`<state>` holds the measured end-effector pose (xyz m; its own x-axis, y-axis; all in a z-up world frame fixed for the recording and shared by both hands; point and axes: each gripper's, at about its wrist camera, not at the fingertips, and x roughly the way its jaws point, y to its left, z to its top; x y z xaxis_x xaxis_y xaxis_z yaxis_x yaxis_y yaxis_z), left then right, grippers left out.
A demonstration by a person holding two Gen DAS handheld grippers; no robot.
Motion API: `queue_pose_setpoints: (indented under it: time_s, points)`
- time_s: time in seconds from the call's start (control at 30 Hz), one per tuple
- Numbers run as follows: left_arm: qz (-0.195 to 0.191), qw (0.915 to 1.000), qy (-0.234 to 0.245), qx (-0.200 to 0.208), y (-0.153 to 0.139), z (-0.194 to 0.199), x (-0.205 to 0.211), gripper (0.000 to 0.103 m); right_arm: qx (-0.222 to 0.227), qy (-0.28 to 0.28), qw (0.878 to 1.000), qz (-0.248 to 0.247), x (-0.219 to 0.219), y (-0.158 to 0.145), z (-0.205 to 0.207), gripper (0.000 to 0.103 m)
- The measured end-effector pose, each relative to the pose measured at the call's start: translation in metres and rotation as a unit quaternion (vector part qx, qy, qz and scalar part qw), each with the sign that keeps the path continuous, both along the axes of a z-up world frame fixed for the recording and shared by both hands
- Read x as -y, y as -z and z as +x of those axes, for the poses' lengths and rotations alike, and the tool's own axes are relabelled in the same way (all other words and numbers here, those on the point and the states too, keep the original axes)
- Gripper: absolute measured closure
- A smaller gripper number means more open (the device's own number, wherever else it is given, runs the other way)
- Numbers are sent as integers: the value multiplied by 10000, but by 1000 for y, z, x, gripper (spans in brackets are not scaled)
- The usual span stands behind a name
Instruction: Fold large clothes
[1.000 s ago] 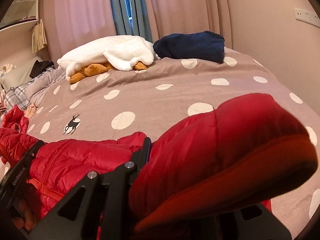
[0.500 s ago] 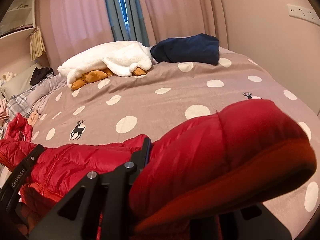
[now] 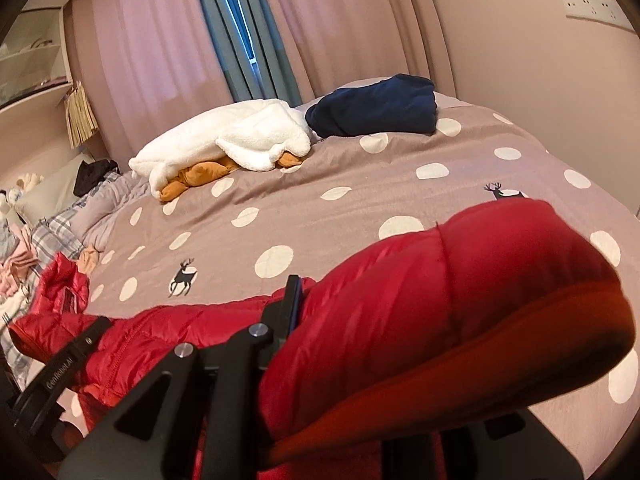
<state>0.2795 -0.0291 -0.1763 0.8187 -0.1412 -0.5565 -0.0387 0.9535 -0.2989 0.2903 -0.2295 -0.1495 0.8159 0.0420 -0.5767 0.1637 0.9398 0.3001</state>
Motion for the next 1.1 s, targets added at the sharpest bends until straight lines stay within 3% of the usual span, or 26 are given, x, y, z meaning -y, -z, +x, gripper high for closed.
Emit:
queue_pose_setpoints:
  time_s: [0.1,0.4,1.1]
  points:
    - [-173,9995,75,-245,0,2,-4,88,35,53,9998,182,0,-1,-2,84]
    - [-123,9976,62,-683,5,5,-7,85,-157,-54,9999,-6,-12,4,2,84]
    - [101,9973,106,-726,3,2,-4,85,-278,-107,9995,-136,-8,1,-2,83]
